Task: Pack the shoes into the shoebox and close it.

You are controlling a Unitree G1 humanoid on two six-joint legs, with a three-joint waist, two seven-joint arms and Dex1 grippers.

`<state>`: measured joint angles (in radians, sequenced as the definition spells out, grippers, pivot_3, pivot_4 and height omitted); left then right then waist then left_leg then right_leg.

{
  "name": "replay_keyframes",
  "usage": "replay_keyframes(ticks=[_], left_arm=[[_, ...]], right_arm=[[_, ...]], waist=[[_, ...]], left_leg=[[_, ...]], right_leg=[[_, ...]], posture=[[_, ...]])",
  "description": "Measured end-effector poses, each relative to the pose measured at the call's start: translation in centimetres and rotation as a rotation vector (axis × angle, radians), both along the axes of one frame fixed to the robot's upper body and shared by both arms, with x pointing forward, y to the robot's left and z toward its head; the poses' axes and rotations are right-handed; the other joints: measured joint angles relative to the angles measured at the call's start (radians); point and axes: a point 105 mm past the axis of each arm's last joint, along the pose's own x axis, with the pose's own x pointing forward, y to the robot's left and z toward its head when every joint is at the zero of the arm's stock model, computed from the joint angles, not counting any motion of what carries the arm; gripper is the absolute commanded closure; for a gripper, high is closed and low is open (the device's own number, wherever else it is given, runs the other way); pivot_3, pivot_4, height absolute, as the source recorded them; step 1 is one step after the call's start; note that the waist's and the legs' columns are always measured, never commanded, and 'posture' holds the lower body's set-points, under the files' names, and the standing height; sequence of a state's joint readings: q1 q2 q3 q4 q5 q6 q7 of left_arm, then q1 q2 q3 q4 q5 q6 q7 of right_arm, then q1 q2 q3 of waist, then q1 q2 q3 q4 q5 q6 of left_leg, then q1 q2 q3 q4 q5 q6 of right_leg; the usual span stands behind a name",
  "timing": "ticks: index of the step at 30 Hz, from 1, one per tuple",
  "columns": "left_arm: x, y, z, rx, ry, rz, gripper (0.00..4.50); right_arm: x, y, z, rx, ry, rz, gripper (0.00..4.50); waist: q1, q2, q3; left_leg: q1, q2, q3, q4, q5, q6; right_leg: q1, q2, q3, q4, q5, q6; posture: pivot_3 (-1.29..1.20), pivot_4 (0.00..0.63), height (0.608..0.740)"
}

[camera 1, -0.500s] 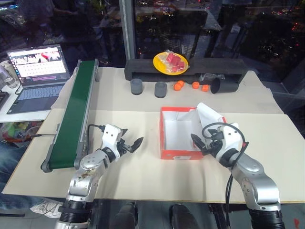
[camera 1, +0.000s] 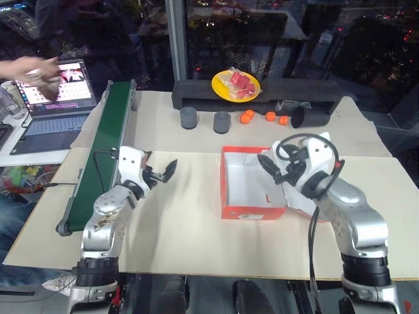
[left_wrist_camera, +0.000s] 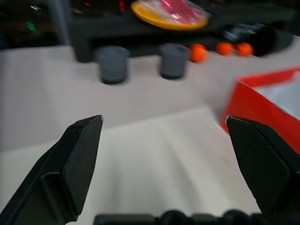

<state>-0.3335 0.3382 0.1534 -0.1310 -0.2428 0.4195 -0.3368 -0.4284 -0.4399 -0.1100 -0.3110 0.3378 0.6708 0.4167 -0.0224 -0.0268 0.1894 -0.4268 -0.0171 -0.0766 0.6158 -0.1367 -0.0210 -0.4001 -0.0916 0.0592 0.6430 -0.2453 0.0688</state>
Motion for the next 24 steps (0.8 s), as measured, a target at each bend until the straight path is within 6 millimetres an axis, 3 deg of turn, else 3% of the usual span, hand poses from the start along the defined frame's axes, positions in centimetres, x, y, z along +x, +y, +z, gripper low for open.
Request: replay_keyframes(ticks=[6, 10, 14, 20, 24], left_arm=[[0.1, 3.7, 0.0, 0.027, 0.005, 0.195, 0.0], [-1.0, 5.3, -1.6, 0.03, 0.052, 0.269, 0.0], [-2.1, 6.1, -3.5, 0.022, 0.106, 0.311, 0.0], [-3.3, 7.3, -3.9, 0.002, 0.106, 0.381, 0.0], [-3.9, 9.9, -3.2, -0.016, 0.084, 0.491, 0.0]], right_arm=[[1.0, 2.7, 0.4, -0.005, 0.033, 0.123, 0.05], [1.2, 4.7, 0.7, 0.035, 0.046, 0.204, 0.05], [1.7, 6.7, -0.6, 0.054, 0.11, 0.279, 0.05], [2.2, 9.1, 0.5, 0.064, 0.095, 0.378, 0.05], [1.7, 10.2, 0.3, 0.066, 0.111, 0.448, 0.05]], waist=[[0.0, 0.0, 0.0], [-0.004, 0.0, 0.0], [-0.008, 0.0, 0.0], [-0.01, -0.001, 0.0], [-0.014, -0.001, 0.0]], left_leg=[[-0.002, 0.0, 0.0, -0.004, 0.0, 0.0], [-0.002, 0.0, 0.0, -0.004, 0.0, 0.0], [-0.002, 0.0, 0.0, -0.004, 0.0, 0.0], [-0.002, 0.0, 0.0, -0.005, 0.0, -0.001], [-0.002, 0.0, 0.0, -0.005, 0.0, -0.001]], right_leg=[[-0.004, 0.0, 0.0, 0.0, 0.003, -0.005], [-0.004, 0.0, 0.0, -0.001, 0.003, -0.005], [-0.004, 0.0, 0.0, 0.0, 0.003, -0.006], [-0.004, 0.0, 0.0, 0.0, 0.003, -0.006], [-0.005, 0.0, 0.0, 0.0, 0.003, -0.006]], posture=[[0.0, 0.15, 0.74], [0.0, 0.15, 0.74], [0.0, 0.15, 0.74], [0.0, 0.15, 0.74], [0.0, 0.15, 0.74]])
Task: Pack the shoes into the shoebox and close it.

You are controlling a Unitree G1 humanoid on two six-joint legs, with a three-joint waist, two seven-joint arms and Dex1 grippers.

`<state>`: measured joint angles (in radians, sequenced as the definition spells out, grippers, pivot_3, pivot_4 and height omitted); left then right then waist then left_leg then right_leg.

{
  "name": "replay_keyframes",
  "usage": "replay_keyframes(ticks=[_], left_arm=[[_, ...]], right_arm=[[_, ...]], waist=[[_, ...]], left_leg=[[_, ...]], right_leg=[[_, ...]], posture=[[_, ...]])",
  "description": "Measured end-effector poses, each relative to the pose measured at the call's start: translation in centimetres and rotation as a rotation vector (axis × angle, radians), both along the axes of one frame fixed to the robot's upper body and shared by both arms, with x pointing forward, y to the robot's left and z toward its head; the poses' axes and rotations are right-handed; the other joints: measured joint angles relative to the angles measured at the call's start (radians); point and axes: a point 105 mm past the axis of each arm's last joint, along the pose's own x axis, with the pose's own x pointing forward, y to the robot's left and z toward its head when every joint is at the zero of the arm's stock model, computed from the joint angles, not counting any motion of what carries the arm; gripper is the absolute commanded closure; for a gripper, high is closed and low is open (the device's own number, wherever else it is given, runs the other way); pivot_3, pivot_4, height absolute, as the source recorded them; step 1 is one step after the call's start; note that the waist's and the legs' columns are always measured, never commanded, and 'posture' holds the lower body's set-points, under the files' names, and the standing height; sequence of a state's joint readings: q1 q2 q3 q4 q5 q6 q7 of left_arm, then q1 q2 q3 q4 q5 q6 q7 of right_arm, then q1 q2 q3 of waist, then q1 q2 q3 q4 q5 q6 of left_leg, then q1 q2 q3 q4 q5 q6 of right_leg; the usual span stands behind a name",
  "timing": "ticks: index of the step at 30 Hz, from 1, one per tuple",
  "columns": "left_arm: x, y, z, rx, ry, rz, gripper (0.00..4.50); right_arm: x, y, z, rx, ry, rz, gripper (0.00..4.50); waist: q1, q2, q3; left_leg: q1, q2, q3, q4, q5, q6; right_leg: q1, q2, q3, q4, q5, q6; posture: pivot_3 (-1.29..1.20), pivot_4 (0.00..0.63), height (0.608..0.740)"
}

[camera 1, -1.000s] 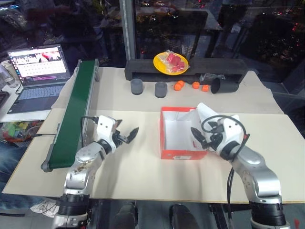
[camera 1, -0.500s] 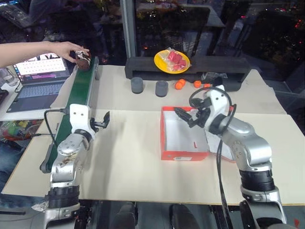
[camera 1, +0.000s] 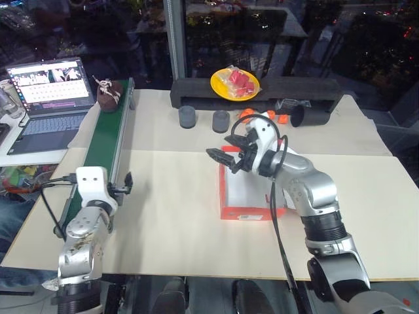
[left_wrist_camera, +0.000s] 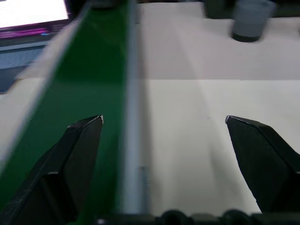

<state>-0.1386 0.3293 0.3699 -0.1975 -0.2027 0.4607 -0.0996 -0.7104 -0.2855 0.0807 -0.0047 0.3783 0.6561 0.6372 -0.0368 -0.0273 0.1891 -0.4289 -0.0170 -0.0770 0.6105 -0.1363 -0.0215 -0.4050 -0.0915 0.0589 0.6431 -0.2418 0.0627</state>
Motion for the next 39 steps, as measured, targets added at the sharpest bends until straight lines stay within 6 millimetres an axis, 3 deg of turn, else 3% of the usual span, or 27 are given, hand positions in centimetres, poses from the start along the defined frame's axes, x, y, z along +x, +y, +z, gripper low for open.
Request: replay_keyframes(ticks=[6, 14, 23, 37, 39], left_arm=[[0.2, 4.1, 0.8, -0.003, -0.015, 0.089, 0.0], [2.4, 6.5, 2.2, 0.01, -0.043, 0.062, 0.0], [4.7, 7.3, 0.4, -0.026, 0.027, 0.001, 0.0], [5.2, 6.6, -1.0, -0.035, 0.076, -0.066, 0.0], [5.2, 6.7, -1.0, -0.034, 0.076, -0.061, 0.52]], right_arm=[[-1.1, 1.5, -0.7, -0.03, 0.016, 0.11, 0.05], [-1.4, 1.9, -0.9, -0.047, 0.008, 0.142, 0.05], [-2.8, 2.7, -0.8, -0.052, -0.027, 0.183, 0.05], [-3.3, 2.9, -0.6, -0.059, -0.046, 0.186, 0.05], [-3.2, 2.8, -0.7, -0.063, -0.046, 0.184, 0.0]], waist=[[-0.002, 0.0, 0.0], [-0.003, 0.0, 0.0], [-0.008, -0.001, 0.0], [-0.007, -0.001, 0.0], [-0.006, -0.001, 0.0]], left_leg=[[0.001, 0.0, 0.0, 0.0, 0.0, 0.0], [0.001, 0.0, 0.0, 0.0, 0.0, 0.0], [0.001, 0.0, 0.0, -0.001, 0.0, 0.0], [0.001, 0.0, 0.0, -0.001, 0.0, 0.0], [0.001, 0.0, 0.0, -0.001, 0.0, 0.0]], right_leg=[[0.0, 0.001, 0.0, 0.001, 0.0, 0.0], [0.0, 0.0, 0.0, 0.001, 0.0, 0.0], [-0.001, 0.0, -0.001, 0.002, 0.0, 0.0], [-0.001, 0.0, -0.001, 0.002, 0.0, 0.0], [-0.001, 0.0, -0.001, 0.002, 0.0, 0.0]], posture=[[0.0, 0.15, 0.74], [0.0, 0.15, 0.74], [0.0, 0.15, 0.74], [0.0, 0.15, 0.74], [0.0, 0.15, 0.74]])
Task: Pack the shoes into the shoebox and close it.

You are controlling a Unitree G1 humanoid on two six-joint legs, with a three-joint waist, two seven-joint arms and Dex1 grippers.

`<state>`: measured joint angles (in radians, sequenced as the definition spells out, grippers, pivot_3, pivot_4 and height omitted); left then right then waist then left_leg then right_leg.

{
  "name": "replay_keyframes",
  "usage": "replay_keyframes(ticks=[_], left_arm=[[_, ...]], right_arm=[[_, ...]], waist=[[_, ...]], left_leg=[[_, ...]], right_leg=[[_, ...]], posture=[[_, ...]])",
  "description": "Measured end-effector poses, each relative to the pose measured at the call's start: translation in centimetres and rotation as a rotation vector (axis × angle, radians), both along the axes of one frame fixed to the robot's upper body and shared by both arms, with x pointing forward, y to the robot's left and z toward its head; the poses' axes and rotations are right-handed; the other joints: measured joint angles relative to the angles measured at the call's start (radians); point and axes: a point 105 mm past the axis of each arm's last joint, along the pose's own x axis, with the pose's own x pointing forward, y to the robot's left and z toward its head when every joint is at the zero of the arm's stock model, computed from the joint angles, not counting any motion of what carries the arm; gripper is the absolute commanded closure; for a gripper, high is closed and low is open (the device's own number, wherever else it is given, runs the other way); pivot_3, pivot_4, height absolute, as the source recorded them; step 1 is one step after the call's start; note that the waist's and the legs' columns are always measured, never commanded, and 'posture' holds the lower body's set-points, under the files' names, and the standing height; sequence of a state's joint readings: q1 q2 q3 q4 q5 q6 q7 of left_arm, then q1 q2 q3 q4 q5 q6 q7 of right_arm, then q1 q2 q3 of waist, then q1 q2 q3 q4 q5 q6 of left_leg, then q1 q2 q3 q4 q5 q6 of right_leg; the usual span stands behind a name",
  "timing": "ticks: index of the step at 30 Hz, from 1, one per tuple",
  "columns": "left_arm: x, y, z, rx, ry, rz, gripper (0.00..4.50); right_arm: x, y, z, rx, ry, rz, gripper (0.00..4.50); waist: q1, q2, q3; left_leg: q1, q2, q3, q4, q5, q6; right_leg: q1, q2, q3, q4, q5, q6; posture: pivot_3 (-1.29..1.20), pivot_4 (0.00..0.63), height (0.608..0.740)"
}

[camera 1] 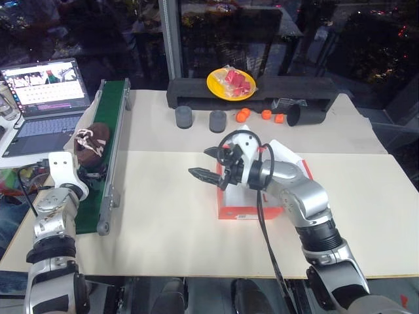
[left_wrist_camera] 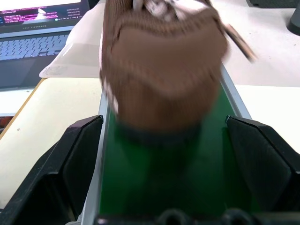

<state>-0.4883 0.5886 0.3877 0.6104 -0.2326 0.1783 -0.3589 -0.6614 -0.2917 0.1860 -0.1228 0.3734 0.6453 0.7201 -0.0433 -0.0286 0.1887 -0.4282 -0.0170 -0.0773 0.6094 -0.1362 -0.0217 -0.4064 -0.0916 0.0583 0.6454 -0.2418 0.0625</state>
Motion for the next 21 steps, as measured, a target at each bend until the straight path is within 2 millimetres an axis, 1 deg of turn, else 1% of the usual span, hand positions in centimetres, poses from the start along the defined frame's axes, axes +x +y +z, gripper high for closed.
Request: replay_keyframes(ticks=[1, 3, 5, 9, 10, 11, 13, 14, 15, 16, 17, 19, 20, 21], left_arm=[[0.0, 0.0, 0.0, 0.0, 0.0, 0.002, 0.69], [-0.1, 0.1, 0.0, 0.002, -0.001, 0.007, 1.41], [-0.1, 0.0, -0.1, 0.002, -0.003, 0.002, 1.94], [0.4, -1.5, 0.0, -0.009, -0.014, -0.036, 2.03], [0.7, -2.4, 0.3, -0.032, -0.027, -0.067, 2.03], [1.2, -3.7, 1.0, -0.055, -0.051, -0.11, 2.03], [2.2, -7.0, 3.5, -0.081, -0.124, -0.226, 2.03], [2.7, -9.2, 5.8, -0.091, -0.184, -0.302, 2.03], [3.0, -10.9, 7.5, -0.094, -0.229, -0.358, 2.03], [3.2, -13.5, 10.1, -0.101, -0.293, -0.447, 2.03], [2.9, -16.3, 12.6, -0.092, -0.354, -0.547, 2.03], [2.0, -19.7, 15.7, -0.07, -0.433, -0.68, 2.03], [1.6, -20.9, 16.5, -0.069, -0.45, -0.72, 2.03], [1.4, -22.0, 16.8, -0.078, -0.448, -0.755, 2.03]], right_arm=[[0.0, 0.0, 0.0, 0.0, 0.0, 0.0, 0.0], [0.1, -0.1, 0.0, -0.004, -0.001, -0.004, 0.0], [0.1, -0.2, -0.1, -0.011, -0.004, -0.012, 0.0], [0.2, -0.4, -0.1, -0.016, -0.007, -0.019, 0.0], [0.3, -0.4, 0.0, -0.015, -0.006, -0.024, 0.0], [0.4, -0.5, 0.0, -0.011, 0.0, -0.033, 0.0], [0.6, -0.4, 0.6, 0.045, 0.035, -0.049, 0.0], [1.0, -0.2, 2.0, 0.162, 0.097, -0.069, 0.0], [1.4, -0.3, 3.2, 0.248, 0.132, -0.085, 0.0], [2.0, -0.5, 5.2, 0.395, 0.214, -0.098, 0.0], [2.6, -1.0, 6.9, 0.51, 0.277, -0.107, 0.0], [3.1, -1.9, 8.3, 0.607, 0.344, -0.116, 0.0], [3.4, -2.6, 8.3, 0.642, 0.385, -0.134, 0.0], [3.9, -3.4, 7.9, 0.693, 0.442, -0.157, 0.0]], waist=[[0.0, 0.0, 0.0], [0.0, 0.0, 0.0], [0.0, 0.0, 0.0], [0.01, 0.0, 0.0], [0.014, 0.0, 0.0], [0.02, -0.001, 0.001], [0.028, -0.004, 0.002], [0.028, -0.005, 0.003], [0.028, -0.005, 0.003], [0.028, -0.005, 0.003], [0.029, -0.006, 0.003], [0.027, -0.006, 0.002], [0.025, -0.005, 0.002], [0.022, -0.005, 0.002]], left_leg=[[0.0, 0.0, 0.0, 0.0, 0.0, 0.0], [0.0, 0.0, 0.0, 0.0, 0.0, 0.0], [0.0, 0.0, 0.0, 0.0, 0.0, 0.0], [0.0, 0.0, 0.0, 0.0, 0.0, 0.0], [-0.001, 0.0, -0.001, 0.001, 0.0, 0.0], [-0.002, 0.0, -0.001, 0.001, 0.0, 0.0], [-0.003, 0.0, -0.002, 0.002, 0.0, -0.001], [-0.005, 0.0, -0.003, 0.002, 0.001, -0.001], [-0.005, 0.0, -0.003, 0.002, 0.001, -0.001], [-0.006, 0.0, -0.003, 0.002, 0.001, -0.001], [-0.006, 0.0, -0.003, 0.002, 0.001, -0.001], [-0.004, 0.0, -0.003, 0.0, 0.001, -0.001], [-0.003, 0.0, -0.002, -0.002, 0.001, -0.001], [-0.003, 0.0, -0.002, -0.002, 0.001, -0.001]], right_leg=[[0.0, 0.0, 0.0, 0.0, 0.0, 0.0], [0.0, 0.0, 0.0, 0.0, 0.0, 0.0], [0.0, 0.0, 0.0, 0.001, 0.0, 0.0], [0.001, 0.0, -0.001, 0.0, 0.0, 0.0], [0.0, 0.0, -0.001, 0.0, 0.0, 0.0], [0.0, 0.0, -0.002, 0.0, 0.0, 0.0], [0.0, 0.0, -0.003, 0.0, 0.0, 0.0], [-0.001, 0.0, -0.003, 0.0, 0.001, -0.001], [-0.002, 0.0, -0.003, 0.0, 0.001, -0.001], [-0.002, 0.0, -0.003, 0.0, 0.002, -0.001], [-0.002, -0.001, -0.003, 0.0, 0.003, -0.001], [-0.001, -0.001, -0.003, -0.002, 0.003, -0.001], [0.0, -0.001, -0.003, -0.003, 0.002, -0.001], [0.0, 0.0, -0.003, -0.003, 0.002, -0.001]], posture=[[0.0, 0.15, 0.74], [0.0, 0.15, 0.74], [0.0, 0.15, 0.74], [0.0, 0.15, 0.74], [0.0, 0.15, 0.74], [0.0, 0.15, 0.74], [0.0, 0.15, 0.74], [0.0, 0.15, 0.74], [0.0, 0.15, 0.74], [0.0, 0.15, 0.74], [0.0, 0.15, 0.74], [0.0, 0.15, 0.74], [0.0, 0.15, 0.74], [0.0, 0.15, 0.74]])
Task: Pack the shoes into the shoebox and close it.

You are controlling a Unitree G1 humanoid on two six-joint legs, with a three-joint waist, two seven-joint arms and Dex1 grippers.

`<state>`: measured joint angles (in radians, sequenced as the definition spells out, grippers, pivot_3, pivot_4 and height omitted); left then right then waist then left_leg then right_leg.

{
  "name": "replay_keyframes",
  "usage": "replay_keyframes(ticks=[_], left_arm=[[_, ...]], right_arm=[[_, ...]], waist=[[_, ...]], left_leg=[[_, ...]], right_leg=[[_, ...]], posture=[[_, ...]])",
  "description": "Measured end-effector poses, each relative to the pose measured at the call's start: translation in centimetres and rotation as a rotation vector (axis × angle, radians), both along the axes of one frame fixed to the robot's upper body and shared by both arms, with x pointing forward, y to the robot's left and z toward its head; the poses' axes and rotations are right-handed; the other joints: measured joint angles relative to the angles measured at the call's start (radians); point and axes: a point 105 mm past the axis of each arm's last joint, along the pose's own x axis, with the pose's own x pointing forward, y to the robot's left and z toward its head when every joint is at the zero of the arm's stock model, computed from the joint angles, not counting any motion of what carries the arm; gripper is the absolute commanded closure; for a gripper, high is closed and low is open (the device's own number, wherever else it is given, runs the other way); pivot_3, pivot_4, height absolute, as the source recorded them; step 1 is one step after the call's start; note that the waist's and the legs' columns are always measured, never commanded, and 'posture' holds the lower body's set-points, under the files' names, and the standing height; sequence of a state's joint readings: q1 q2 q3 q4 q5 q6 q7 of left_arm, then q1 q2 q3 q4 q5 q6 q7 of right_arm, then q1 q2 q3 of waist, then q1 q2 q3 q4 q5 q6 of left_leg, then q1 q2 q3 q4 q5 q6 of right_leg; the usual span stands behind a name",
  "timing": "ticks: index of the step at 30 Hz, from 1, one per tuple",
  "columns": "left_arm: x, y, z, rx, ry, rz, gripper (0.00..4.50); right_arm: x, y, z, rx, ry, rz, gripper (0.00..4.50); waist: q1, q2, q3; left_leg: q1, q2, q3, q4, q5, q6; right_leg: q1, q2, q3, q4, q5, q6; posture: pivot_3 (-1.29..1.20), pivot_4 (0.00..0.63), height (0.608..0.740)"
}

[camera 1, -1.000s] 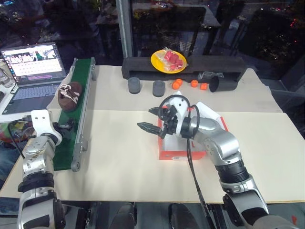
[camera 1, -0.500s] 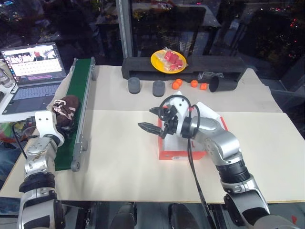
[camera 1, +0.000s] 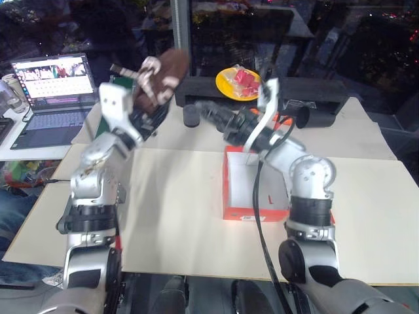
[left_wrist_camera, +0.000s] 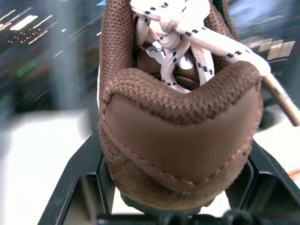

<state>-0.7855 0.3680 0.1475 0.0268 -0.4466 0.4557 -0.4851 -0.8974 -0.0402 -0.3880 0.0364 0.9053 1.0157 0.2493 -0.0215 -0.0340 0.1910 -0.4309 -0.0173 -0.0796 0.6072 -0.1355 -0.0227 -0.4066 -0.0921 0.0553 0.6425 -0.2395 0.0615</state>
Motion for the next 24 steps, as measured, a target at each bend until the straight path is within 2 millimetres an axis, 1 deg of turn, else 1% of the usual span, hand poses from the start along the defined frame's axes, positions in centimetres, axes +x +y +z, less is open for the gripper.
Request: replay_keyframes(ticks=[2, 3, 4, 6, 8, 9, 12, 15, 20, 21, 22, 24], left_arm=[[-0.4, -2.2, -0.4, 0.005, 0.031, -0.078, 2.03], [-0.8, -3.5, -0.9, 0.017, 0.055, -0.128, 2.03], [-1.3, -4.9, -1.2, 0.033, 0.072, -0.182, 2.03], [-2.4, -6.9, -1.5, 0.051, 0.084, -0.271, 2.03], [-3.0, -7.5, -1.0, 0.054, 0.063, -0.299, 2.03], [-3.3, -7.8, -1.1, 0.062, 0.063, -0.312, 2.03], [-3.4, -8.0, -1.4, 0.057, 0.073, -0.323, 2.03], [-3.4, -8.1, -1.4, 0.056, 0.072, -0.329, 2.03], [-3.5, -8.3, -1.2, 0.052, 0.066, -0.341, 2.03], [-3.5, -8.3, -1.2, 0.053, 0.066, -0.342, 2.03], [-3.5, -8.3, -1.2, 0.053, 0.068, -0.343, 2.03], [-3.4, -8.4, -1.3, 0.051, 0.073, -0.343, 1.05]], right_arm=[[0.6, -1.5, -0.1, 0.114, 0.071, -0.018, 0.0], [0.7, -2.1, 0.3, 0.176, 0.092, -0.019, 0.0], [0.7, -2.5, 1.1, 0.22, 0.092, -0.017, 0.0], [0.4, -2.9, 3.0, 0.276, 0.065, -0.009, 0.0], [0.3, -3.6, 3.8, 0.304, 0.054, -0.022, 0.0], [0.3, -4.1, 4.0, 0.325, 0.057, -0.035, 0.0], [0.2, -4.8, 4.3, 0.305, 0.053, -0.072, 0.0], [0.1, -4.9, 4.7, 0.272, 0.037, -0.098, 0.73], [0.2, -5.1, 4.3, 0.249, 0.037, -0.137, 2.53], [0.2, -5.1, 4.2, 0.244, 0.035, -0.141, 2.76], [0.2, -5.1, 4.2, 0.233, 0.033, -0.151, 3.1], [0.3, -5.1, 4.1, 0.231, 0.034, -0.159, 3.61]], waist=[[-0.004, 0.001, 0.001], [-0.009, 0.002, 0.001], [-0.017, 0.003, 0.002], [-0.029, 0.003, 0.002], [-0.036, 0.003, 0.002], [-0.039, 0.003, 0.002], [-0.043, 0.004, 0.002], [-0.044, 0.004, 0.002], [-0.042, 0.004, 0.002], [-0.042, 0.004, 0.002], [-0.042, 0.004, 0.002], [-0.043, 0.004, 0.002]], left_leg=[[-0.001, 0.0, 0.0, 0.0, 0.0, 0.0], [-0.001, 0.0, 0.0, 0.0, 0.0, 0.0], [-0.003, 0.0, 0.0, 0.001, 0.0, 0.0], [-0.004, 0.0, 0.001, 0.001, 0.001, 0.001], [-0.003, 0.001, 0.001, 0.001, 0.001, 0.001], [-0.003, 0.001, 0.001, 0.001, 0.001, 0.001], [-0.004, 0.001, 0.002, 0.002, 0.001, 0.001], [-0.004, 0.001, 0.002, 0.002, 0.001, 0.001], [-0.004, 0.001, 0.002, 0.002, 0.001, 0.001], [-0.004, 0.001, 0.002, 0.002, 0.001, 0.001], [-0.004, 0.001, 0.002, 0.002, 0.001, 0.001], [-0.004, 0.001, 0.002, 0.002, 0.001, 0.001]], right_leg=[[-0.001, 0.0, 0.0, 0.002, 0.0, 0.0], [-0.003, 0.0, 0.0, 0.003, 0.0, 0.0], [-0.005, 0.001, 0.001, 0.004, 0.0, 0.0], [-0.006, 0.001, 0.002, 0.005, 0.0, 0.0], [-0.006, 0.002, 0.002, 0.005, 0.0, 0.0], [-0.006, 0.002, 0.002, 0.005, 0.0, 0.0], [-0.006, 0.002, 0.003, 0.005, 0.0, 0.0], [-0.006, 0.002, 0.003, 0.005, 0.0, 0.0], [-0.006, 0.002, 0.003, 0.005, 0.0, 0.0], [-0.006, 0.002, 0.003, 0.005, 0.0, 0.0], [-0.006, 0.002, 0.003, 0.005, 0.0, 0.0], [-0.006, 0.002, 0.003, 0.005, 0.0, 0.0]], posture=[[0.0, 0.15, 0.74], [0.0, 0.15, 0.74], [0.0, 0.15, 0.74], [0.0, 0.15, 0.74], [0.0, 0.15, 0.74], [0.0, 0.15, 0.74], [0.0, 0.15, 0.74], [0.0, 0.15, 0.74], [0.0, 0.15, 0.74], [0.0, 0.15, 0.74], [0.0, 0.15, 0.74], [0.0, 0.15, 0.74]])
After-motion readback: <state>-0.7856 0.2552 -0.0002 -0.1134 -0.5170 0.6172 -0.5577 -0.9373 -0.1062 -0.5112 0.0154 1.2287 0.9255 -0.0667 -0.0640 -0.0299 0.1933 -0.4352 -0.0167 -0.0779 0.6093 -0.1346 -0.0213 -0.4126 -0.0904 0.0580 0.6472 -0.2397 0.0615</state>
